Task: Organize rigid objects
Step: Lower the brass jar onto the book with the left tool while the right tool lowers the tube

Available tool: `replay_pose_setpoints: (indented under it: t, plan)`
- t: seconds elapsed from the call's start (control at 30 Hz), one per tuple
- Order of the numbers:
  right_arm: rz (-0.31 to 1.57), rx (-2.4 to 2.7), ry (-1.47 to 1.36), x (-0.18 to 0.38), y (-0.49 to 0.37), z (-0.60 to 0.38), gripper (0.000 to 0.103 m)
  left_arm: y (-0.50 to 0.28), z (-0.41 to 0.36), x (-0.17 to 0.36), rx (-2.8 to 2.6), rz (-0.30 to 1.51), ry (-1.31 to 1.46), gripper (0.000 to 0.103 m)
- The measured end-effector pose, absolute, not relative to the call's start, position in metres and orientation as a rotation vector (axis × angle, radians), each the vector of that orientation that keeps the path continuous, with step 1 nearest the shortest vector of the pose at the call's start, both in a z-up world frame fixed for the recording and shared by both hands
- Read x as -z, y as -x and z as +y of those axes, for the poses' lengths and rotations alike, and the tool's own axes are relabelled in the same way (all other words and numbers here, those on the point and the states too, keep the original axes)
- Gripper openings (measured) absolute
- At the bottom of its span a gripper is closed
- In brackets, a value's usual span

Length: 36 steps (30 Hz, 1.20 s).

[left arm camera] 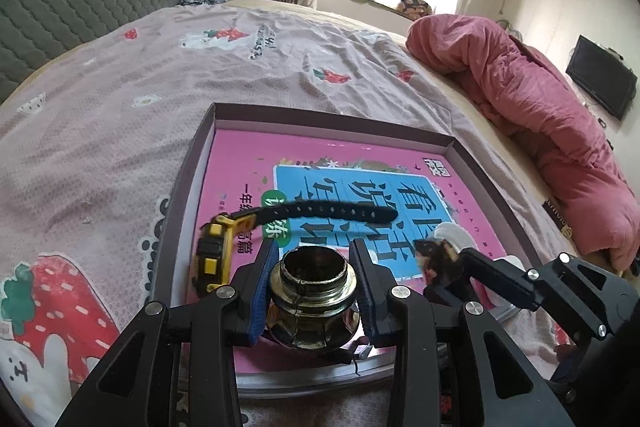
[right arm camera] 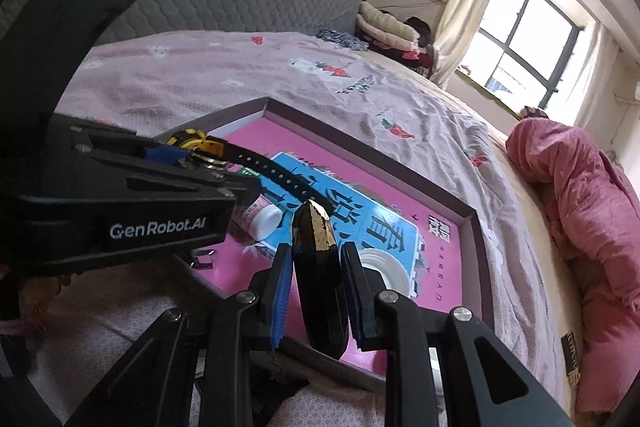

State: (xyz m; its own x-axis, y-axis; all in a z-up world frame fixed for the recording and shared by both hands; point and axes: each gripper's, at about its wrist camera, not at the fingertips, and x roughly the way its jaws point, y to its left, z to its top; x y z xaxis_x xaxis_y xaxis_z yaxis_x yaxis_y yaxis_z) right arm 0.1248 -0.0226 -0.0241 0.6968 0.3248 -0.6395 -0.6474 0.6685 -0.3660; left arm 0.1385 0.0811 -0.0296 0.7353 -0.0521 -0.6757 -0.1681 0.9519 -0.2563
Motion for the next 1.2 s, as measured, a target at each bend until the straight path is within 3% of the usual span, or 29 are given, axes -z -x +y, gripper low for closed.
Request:
replay_pose_setpoints:
  t: [0.27,1.2]
  plan:
    - [0.606,-0.568,0.707,0.032,-0.127,-0.007,0.025,-0.138,0.082,0.031,-0.07,0.755,0.304,0.037]
    - [0.809,-0.606,0.372,0.028,-0.154,-0.038,0.029,-0.14,0.083,0.032,-0.063,0.761,0.293,0.037]
